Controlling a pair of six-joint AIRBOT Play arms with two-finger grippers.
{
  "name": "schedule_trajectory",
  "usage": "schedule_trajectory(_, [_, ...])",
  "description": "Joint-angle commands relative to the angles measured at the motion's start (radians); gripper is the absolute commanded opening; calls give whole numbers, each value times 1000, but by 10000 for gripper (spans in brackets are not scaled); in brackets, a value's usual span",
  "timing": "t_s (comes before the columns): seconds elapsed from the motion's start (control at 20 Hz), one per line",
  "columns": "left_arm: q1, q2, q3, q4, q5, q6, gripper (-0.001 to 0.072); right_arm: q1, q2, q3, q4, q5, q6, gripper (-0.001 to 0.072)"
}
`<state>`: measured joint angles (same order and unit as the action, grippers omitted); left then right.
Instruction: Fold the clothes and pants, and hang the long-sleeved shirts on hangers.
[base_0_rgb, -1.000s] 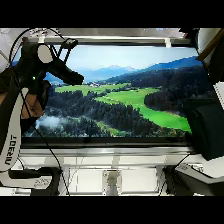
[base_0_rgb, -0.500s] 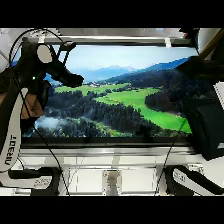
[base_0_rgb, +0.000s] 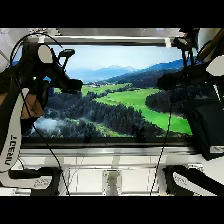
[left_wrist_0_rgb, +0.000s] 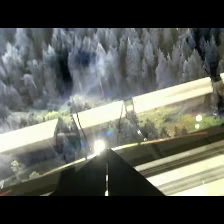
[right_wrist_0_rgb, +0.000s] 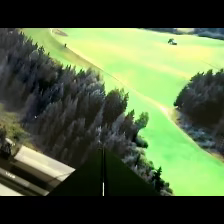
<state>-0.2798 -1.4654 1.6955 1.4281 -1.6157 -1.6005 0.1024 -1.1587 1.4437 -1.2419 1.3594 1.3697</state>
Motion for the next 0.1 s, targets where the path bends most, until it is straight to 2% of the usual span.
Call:
schedule_trajectory(0.0, [-1,0,0,1,-12,-9,16,10,0,0,-29,60,2,47])
schedule_trajectory(0.05, [-1,0,0,1,-12,-9,16,10,0,0,-29,70,1,47])
